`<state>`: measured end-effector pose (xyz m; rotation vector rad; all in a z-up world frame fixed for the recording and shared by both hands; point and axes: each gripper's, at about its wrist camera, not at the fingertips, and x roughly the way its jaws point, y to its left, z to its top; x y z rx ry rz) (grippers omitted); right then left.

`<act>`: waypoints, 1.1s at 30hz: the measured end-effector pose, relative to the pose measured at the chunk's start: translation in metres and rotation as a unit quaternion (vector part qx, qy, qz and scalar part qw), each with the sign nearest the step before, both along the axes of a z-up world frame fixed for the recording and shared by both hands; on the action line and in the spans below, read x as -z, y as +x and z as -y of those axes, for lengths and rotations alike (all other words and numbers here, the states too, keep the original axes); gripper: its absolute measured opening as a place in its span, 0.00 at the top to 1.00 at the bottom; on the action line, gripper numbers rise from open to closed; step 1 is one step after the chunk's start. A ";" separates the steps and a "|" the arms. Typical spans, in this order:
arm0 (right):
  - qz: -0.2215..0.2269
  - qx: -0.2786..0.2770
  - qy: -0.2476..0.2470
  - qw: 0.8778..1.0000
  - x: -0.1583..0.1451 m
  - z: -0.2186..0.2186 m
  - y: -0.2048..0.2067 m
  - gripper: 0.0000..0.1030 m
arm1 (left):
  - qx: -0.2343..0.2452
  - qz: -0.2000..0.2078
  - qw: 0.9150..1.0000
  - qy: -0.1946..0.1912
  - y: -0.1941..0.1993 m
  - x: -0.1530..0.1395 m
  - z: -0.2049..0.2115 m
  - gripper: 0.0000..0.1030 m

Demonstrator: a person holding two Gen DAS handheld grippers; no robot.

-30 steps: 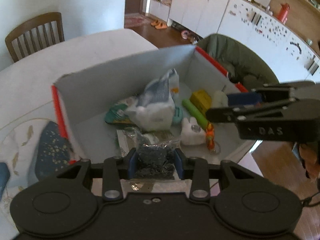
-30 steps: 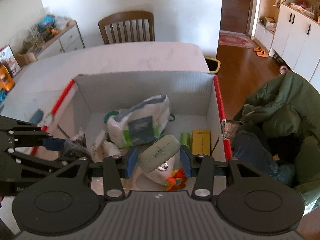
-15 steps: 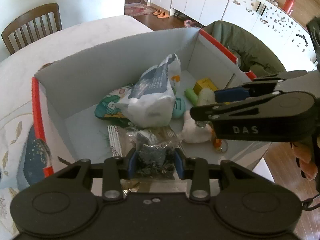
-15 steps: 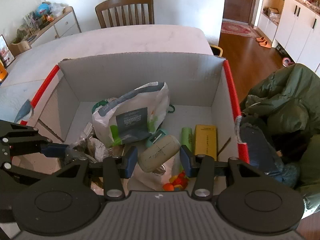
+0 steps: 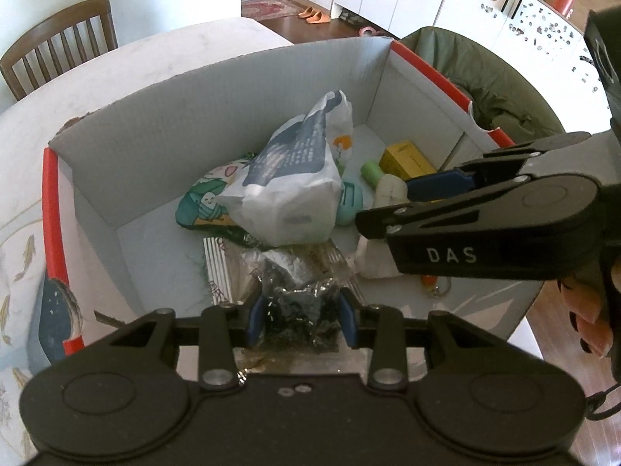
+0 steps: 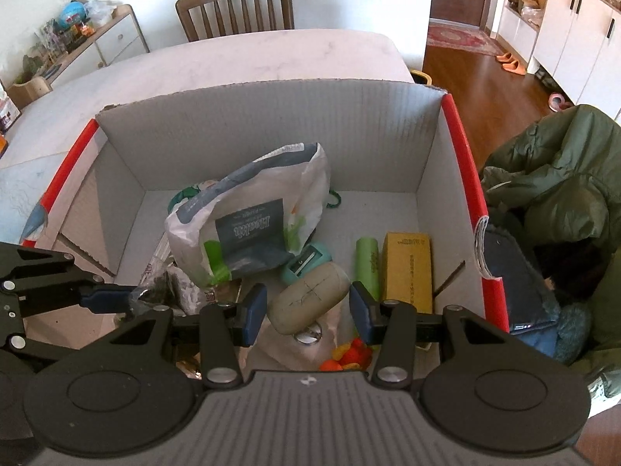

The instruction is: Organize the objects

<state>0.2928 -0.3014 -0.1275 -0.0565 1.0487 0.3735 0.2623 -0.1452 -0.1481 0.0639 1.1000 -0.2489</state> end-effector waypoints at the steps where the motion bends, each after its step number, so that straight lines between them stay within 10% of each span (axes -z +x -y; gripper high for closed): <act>1: 0.001 0.002 0.001 1.000 0.000 0.001 0.000 0.55 | 0.001 0.001 1.000 0.001 0.000 0.000 0.001 0.64; 9: 0.003 0.007 0.018 1.000 -0.006 0.007 -0.003 0.54 | 0.000 0.016 1.000 0.004 -0.005 -0.001 0.002 0.39; 33: 0.087 0.039 0.097 0.991 -0.082 0.010 -0.075 0.37 | 0.011 0.118 0.992 -0.030 -0.050 -0.075 -0.034 0.20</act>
